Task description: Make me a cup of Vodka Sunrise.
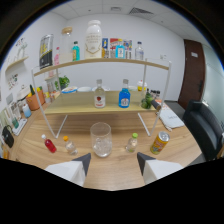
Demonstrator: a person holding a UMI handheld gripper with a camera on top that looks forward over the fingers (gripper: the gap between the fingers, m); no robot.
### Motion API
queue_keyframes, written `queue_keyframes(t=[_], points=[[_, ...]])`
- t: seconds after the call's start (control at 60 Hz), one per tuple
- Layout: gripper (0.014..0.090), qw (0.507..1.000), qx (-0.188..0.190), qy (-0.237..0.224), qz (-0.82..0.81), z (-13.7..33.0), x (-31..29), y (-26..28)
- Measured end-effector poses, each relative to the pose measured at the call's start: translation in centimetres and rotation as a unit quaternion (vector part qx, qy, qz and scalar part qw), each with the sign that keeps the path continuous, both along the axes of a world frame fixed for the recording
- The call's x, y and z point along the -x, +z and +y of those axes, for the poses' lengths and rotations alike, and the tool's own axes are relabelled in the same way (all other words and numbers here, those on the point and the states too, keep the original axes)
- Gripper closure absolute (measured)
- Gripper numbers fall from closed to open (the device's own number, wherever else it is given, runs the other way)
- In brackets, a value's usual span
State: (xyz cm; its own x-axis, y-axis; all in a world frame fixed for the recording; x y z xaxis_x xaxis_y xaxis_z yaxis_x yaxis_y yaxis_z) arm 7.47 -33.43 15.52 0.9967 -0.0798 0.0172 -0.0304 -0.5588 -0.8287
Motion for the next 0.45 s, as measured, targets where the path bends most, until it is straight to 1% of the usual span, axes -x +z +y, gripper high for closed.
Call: queue_keyframes(t=[0.2, 0.45], points=[[0.0187, 1.0, -0.002, 0.011, -0.005, -1.0, 2.9, 0.9], [0.0187, 1.0, -0.003, 0.018, -0.012, -1.0, 4.0, 1.6]])
